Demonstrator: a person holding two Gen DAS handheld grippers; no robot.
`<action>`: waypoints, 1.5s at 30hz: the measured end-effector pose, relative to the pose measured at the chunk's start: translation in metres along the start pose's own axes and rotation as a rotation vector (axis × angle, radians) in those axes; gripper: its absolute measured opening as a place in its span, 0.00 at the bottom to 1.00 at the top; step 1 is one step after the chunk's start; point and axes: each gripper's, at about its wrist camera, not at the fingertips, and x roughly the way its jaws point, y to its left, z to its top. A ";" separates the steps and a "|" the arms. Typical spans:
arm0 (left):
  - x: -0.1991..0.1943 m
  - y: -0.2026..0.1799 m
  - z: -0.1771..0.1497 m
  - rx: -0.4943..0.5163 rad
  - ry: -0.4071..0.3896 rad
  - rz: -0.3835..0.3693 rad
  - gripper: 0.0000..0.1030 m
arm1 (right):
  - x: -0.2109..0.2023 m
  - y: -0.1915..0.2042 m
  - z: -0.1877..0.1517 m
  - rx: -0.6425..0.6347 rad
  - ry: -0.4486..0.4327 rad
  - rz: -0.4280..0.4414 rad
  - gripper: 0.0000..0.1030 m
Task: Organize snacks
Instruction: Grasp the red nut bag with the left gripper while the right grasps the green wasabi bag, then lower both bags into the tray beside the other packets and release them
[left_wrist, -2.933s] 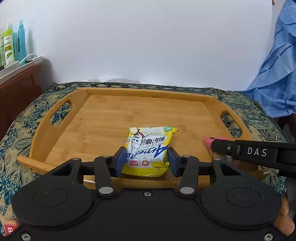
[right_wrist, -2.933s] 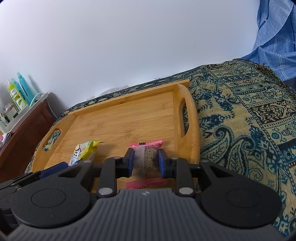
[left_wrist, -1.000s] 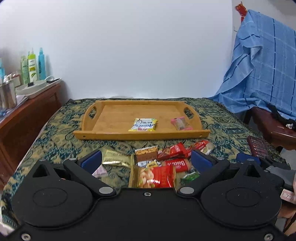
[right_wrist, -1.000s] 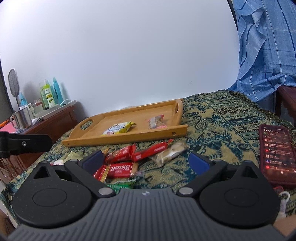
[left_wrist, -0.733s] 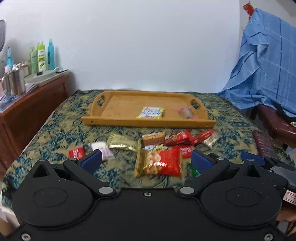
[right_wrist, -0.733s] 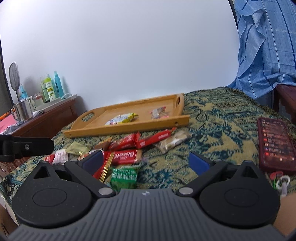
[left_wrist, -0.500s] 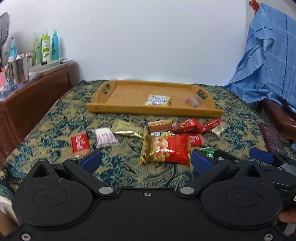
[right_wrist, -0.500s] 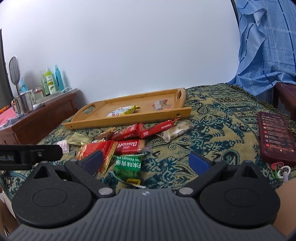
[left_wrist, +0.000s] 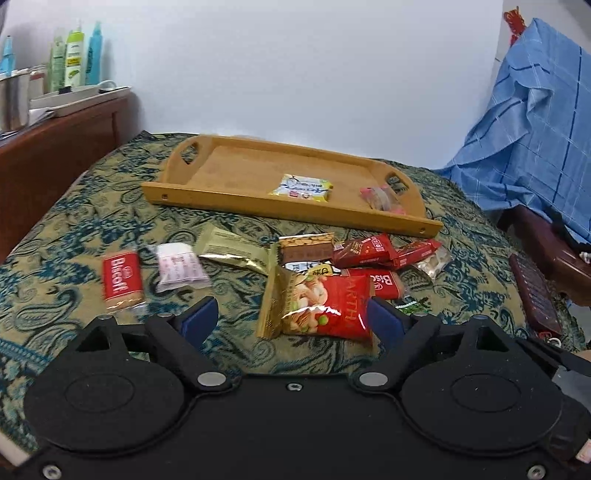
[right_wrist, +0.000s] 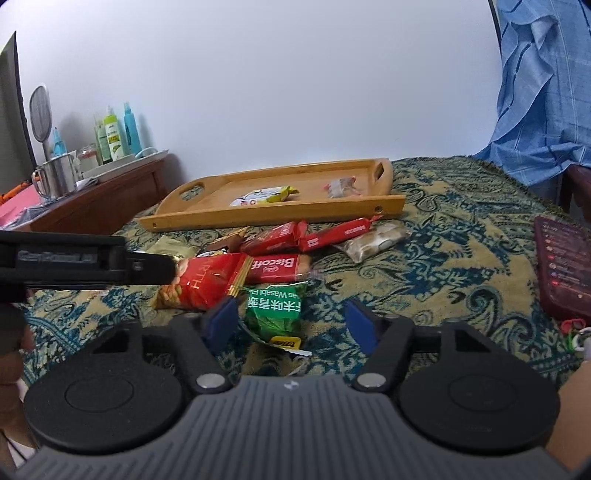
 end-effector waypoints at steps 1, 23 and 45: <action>0.004 -0.001 0.001 0.003 0.001 -0.003 0.86 | 0.001 0.000 0.000 0.002 0.003 0.006 0.67; 0.037 -0.015 0.010 0.000 0.066 -0.039 0.59 | 0.010 0.012 -0.003 -0.014 0.027 0.043 0.31; 0.022 0.011 0.097 0.007 -0.079 0.094 0.59 | 0.047 -0.040 0.097 0.083 -0.117 0.069 0.30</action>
